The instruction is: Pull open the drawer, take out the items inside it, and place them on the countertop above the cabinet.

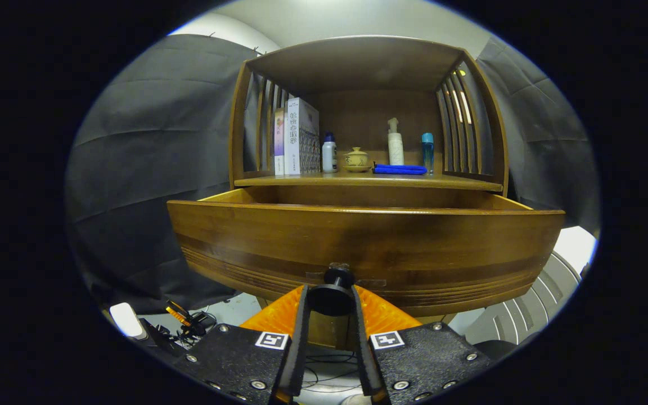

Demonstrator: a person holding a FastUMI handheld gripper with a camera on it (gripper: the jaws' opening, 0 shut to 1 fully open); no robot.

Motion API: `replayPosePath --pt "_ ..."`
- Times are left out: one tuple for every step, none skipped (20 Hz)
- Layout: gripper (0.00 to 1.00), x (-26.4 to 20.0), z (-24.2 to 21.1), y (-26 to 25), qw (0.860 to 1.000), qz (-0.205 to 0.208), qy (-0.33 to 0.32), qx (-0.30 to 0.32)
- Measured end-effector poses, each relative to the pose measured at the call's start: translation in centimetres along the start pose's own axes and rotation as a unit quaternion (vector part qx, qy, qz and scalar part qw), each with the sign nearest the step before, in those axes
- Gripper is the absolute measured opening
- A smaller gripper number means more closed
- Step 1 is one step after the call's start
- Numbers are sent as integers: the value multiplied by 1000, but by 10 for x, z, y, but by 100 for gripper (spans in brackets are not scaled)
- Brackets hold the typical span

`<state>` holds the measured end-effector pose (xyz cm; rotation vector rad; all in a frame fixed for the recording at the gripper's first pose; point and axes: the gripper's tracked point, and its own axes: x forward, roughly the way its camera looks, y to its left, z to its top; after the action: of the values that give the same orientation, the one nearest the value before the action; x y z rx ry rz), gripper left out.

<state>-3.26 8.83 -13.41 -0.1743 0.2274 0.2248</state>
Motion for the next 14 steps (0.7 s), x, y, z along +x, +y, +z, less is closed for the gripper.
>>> replayPosePath --pt "40 1 -1 1 1000 3 -2 6" --pt "43 -1 -1 2 1000 4 -1 9" --pt "49 -2 0 4 1000 9 -1 7" --pt "55 -4 2 4 1000 14 -3 5" --pt "62 -7 5 3 1000 18 -8 3" --pt "68 -8 10 2 1000 21 -18 2" --pt "75 -9 16 2 999 25 -29 1" --pt "81 -13 24 1 999 29 -41 1" --pt "87 -16 32 1 998 33 -52 1" --pt "94 -21 42 0 997 34 -63 0" --pt "94 -24 53 -2 996 34 -77 1" --pt "94 -26 64 -2 995 37 -89 4" --pt "94 -27 75 -1 994 43 -102 7" --pt "94 -28 85 -4 993 43 -113 8"
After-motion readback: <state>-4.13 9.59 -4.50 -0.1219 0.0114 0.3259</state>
